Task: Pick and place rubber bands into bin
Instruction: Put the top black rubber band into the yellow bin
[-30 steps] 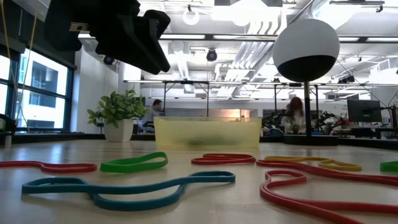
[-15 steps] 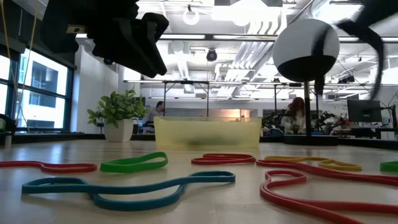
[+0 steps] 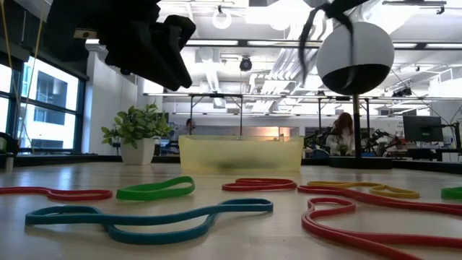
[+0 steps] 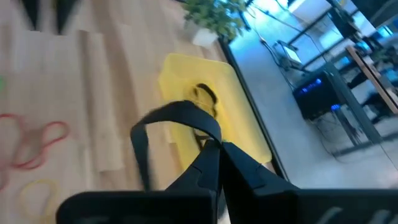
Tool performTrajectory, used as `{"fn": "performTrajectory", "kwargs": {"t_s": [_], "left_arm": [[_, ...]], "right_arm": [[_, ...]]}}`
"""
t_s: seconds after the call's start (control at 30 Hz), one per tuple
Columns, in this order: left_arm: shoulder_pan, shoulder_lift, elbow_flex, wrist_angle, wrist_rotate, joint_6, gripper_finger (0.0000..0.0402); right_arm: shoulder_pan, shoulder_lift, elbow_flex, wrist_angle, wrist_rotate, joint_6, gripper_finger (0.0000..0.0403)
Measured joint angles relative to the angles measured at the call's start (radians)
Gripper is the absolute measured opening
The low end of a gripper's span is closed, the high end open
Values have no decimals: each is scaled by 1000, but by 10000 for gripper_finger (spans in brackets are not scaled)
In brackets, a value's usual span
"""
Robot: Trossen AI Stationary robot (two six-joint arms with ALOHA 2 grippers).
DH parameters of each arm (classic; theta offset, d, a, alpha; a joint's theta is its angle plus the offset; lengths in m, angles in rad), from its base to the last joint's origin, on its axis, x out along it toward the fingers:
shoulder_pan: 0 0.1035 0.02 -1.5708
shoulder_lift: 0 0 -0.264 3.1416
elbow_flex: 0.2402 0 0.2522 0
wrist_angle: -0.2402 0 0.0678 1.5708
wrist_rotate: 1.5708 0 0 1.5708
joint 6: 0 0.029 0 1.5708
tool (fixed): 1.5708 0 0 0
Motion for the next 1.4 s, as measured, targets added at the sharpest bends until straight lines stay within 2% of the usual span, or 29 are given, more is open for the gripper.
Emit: {"fn": "performTrajectory", "kwargs": {"t_s": [0.27, 0.6, 0.83, 1.0, 1.4], "left_arm": [[-55, 0, 0, -41, 7, -5, 99], [-141, 0, 0, -45, -2, -46, 99], [-218, 0, 0, -75, -76, -105, 99], [-266, 0, 0, -94, -154, -143, 99], [-347, 0, 0, -170, -261, -271, 99]], "right_arm": [[-191, 1, 0, 129, -33, -157, 1], [-441, 1, 0, 391, -272, -403, 2], [-583, 21, 0, 508, -456, -475, 2], [-657, 110, 0, 592, -552, -510, 2], [-802, 371, -1, 824, -637, -570, 2]]}}
